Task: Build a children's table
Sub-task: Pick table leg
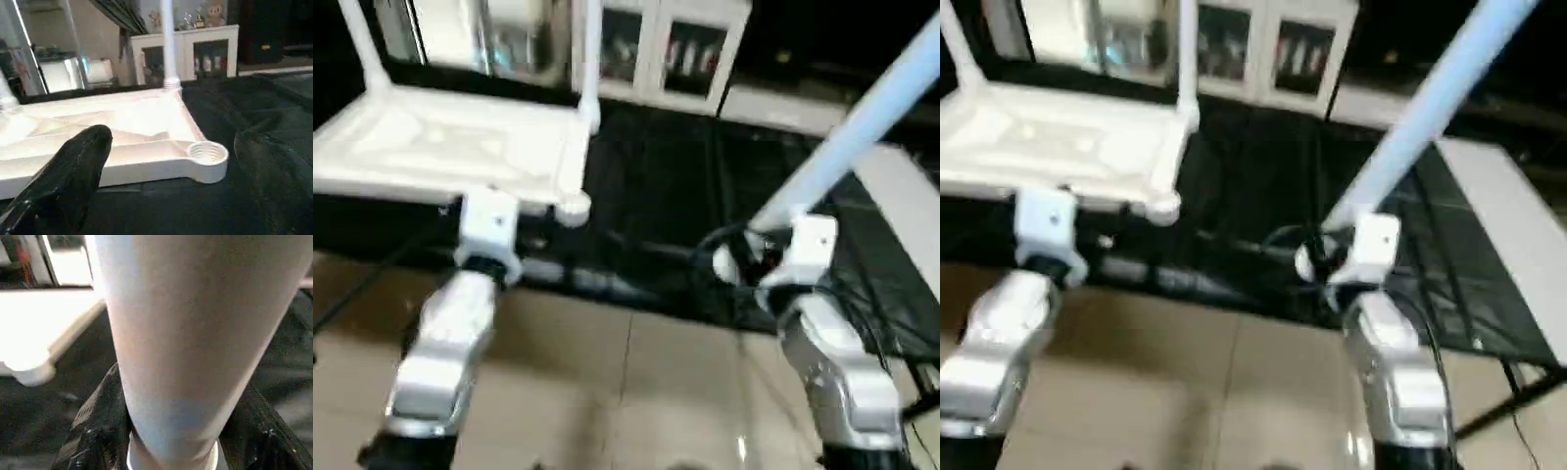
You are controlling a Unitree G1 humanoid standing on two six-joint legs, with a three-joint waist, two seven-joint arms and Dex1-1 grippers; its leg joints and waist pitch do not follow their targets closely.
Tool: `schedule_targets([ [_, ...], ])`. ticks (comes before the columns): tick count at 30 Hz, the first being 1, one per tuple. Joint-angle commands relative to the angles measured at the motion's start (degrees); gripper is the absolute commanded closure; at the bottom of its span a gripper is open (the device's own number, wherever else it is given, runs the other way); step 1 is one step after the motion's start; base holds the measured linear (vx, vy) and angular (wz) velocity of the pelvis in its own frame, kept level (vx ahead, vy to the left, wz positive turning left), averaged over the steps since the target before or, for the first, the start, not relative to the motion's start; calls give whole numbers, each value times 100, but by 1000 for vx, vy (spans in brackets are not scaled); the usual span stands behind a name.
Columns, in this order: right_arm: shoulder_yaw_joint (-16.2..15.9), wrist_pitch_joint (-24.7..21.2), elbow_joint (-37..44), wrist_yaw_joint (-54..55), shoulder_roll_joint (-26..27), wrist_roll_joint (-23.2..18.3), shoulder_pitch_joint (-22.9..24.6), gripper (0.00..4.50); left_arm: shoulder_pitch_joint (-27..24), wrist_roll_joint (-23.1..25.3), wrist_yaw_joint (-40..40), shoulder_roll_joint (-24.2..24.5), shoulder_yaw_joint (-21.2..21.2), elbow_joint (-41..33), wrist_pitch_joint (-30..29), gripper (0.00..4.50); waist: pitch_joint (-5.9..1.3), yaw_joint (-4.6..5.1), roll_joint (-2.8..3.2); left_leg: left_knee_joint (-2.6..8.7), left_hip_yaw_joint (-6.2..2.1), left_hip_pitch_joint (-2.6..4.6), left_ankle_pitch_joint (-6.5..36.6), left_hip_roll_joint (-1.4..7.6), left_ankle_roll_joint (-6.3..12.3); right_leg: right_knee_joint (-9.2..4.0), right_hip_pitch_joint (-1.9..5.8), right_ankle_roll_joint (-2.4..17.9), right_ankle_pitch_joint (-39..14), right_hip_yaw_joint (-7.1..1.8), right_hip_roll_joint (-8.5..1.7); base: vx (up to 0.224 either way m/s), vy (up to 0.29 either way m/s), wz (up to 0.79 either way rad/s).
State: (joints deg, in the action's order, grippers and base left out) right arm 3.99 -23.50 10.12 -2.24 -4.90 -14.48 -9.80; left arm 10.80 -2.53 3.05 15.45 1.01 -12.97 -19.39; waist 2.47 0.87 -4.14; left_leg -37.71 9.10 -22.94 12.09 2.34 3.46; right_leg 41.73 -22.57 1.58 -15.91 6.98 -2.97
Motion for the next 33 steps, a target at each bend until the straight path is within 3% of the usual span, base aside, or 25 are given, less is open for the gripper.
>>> schedule_targets([
  [1,105,449,-146,420,-7,500,4,261,-62,64,46,-45,109,-34,103,0,-278,-285,-145,496,-242,147,2277,711,-271,-949,18,-333,-1719,-893,-1342,-141,202,-3],
  [2,131,379,-173,328,26,443,22,261,-55,109,25,-51,94,26,195,0,-388,-353,-77,-988,-697,-207,1460,298,-671,-1422,165,-196,-2319,-1568,-1866,-120,226,-3],
  [3,164,292,-157,204,44,306,42,261,-41,134,15,-57,82,60,243,0,-241,-321,50,-1121,-930,-478,968,389,-1050,-1362,465,52,-2874,-1228,-1856,-102,281,-33],
  [4,191,202,-121,94,46,184,73,261,-21,168,1,-69,62,103,291,0,-167,-327,1,-1110,-933,-383,1009,436,-1134,-1433,361,304,-3096,-1133,-1763,-102,281,-33],
  [6,190,41,-51,-98,5,-6,149,261,-21,165,14,-81,57,127,292,0,-166,-406,72,-464,-794,51,992,589,-915,-1429,297,1017,-2889,-760,-1314,-118,347,-8],
  [7,210,-31,-12,-172,5,-112,191,261,-28,161,22,-82,65,127,279,0,-202,-363,293,134,-725,391,1219,641,-395,-1298,225,1038,-2666,-494,-888,-119,376,7],
  [8,226,-60,15,-159,19,-167,223,261,-38,106,17,-132,32,136,284,0,-163,-19,446,821,-633,553,3175,855,-136,-533,-186,444,-2043,-112,-39,-191,343,21],
  [9,246,-54,42,-177,42,-240,243,261,-52,15,46,-179,-1,130,223,0,-221,-11,568,1091,-719,413,3845,879,-129,139,-55,240,-688,59,2,-193,309,12],
  [11,235,29,61,-173,66,-266,257,261,-79,-76,200,-156,20,102,246,0,-149,-56,640,1131,-739,420,4075,912,-353,0,-52,292,28,128,-30,-150,317,7],
  [13,237,41,64,-187,75,-261,244,261,-87,-105,279,-118,35,76,217,0,-202,-91,509,1172,-861,472,4274,1001,-963,-261,100,251,229,4,-205,-90,269,1],
  [14,250,27,76,-204,91,-249,233,261,-85,-108,313,-116,21,69,204,0,-262,-154,267,1051,-894,437,3829,1053,-1272,-546,198,310,45,-331,-556,-68,211,1],
  [15,261,-2,90,-211,106,-258,220,261,-54,-113,267,-156,-19,91,190,0,-254,-273,223,676,-914,317,2755,1134,-1467,-865,308,776,-247,-708,-1187,-78,189,14],
  [16,256,-36,104,-232,113,-265,208,261,-12,-97,220,-187,-44,130,179,0,-233,-268,251,627,-920,319,2460,1180,-1437,-907,300,874,-372,-695,-1168,-78,189,14],
  [19,195,-83,109,-273,70,-234,196,261,70,-90,16,-359,-151,227,256,0,-198,-127,548,1334,-1162,223,3566,1445,-2187,-196,225,-120,-345,-356,-241,-80,167,6],
  [22,124,-84,69,-336,-43,-183,160,261,124,-52,-91,-415,-200,239,186,0,-311,-152,468,1279,-832,238,2972,1010,-2255,-288,110,-199,75,-323,-204,-64,56,20],
  [24,152,-108,36,-362,-55,-216,119,261,119,-39,-22,-398,-174,221,262,0,-429,-254,242,893,-656,153,2102,746,-2097,-796,220,38,225,-551,-817,-66,-16,-7],
  [25,165,-114,31,-370,-53,-230,111,261,115,-69,10,-413,-182,218,317,0,-388,-341,92,202,-753,-34,1028,901,-1274,-1145,400,466,188,-867,-1764,-63,-27,-17],
  [26,180,-138,-32,-401,-75,-233,72,261,67,-80,143,-364,-117,154,326,0,-219,-430,190,-265,-973,-124,250,1045,-891,-1321,455,734,-26,-800,-2101,-66,11,-33],
  [27,177,-135,-48,-405,-77,-225,62,261,60,-74,148,-359,-113,143,325,0,-162,-403,250,-205,-1075,-59,234,1097,-1000,-1309,466,757,-626,-492,-1892,-59,87,-45],
  [28,173,-119,-100,-430,-80,-216,22,261,38,-112,158,-377,-132,109,285,0,-80,-197,557,830,-1207,-114,2907,998,-1709,-630,472,331,-1849,8,-588,-59,87,-45],
  [29,168,-113,-115,-439,-81,-213,7,261,35,-116,152,-381,-141,101,270,0,-159,-160,626,1098,-1227,-7,4460,940,-2133,-268,415,64,-1502,-76,-236,-54,99,-26],
  [30,145,-108,-137,-461,-98,-191,-34,261,41,-42,139,-361,-137,92,272,0,-138,-158,530,1332,-1173,39,5790,908,-2333,-176,476,56,-585,-56,-191,-59,32,4],
  [31,142,-113,-140,-467,-96,-197,-57,261,45,-64,151,-371,-156,98,272,0,-146,-224,529,1383,-1010,135,5829,796,-2056,-265,511,212,-694,-73,-228,-59,32,4],
  [32,142,-128,-145,-471,-102,-214,-83,261,54,-90,157,-380,-171,107,264,0,-175,-178,319,1263,-868,129,5403,755,-1780,-573,666,313,-1798,-239,-478,-55,-38,-3],
  [33,142,-128,-145,-471,-102,-214,-83,261,54,-90,157,-380,-171,107,264,0,-138,-268,200,287,-712,287,3952,716,-1376,-1521,604,592,-4021,-602,-1376,-97,-47,-8],
])
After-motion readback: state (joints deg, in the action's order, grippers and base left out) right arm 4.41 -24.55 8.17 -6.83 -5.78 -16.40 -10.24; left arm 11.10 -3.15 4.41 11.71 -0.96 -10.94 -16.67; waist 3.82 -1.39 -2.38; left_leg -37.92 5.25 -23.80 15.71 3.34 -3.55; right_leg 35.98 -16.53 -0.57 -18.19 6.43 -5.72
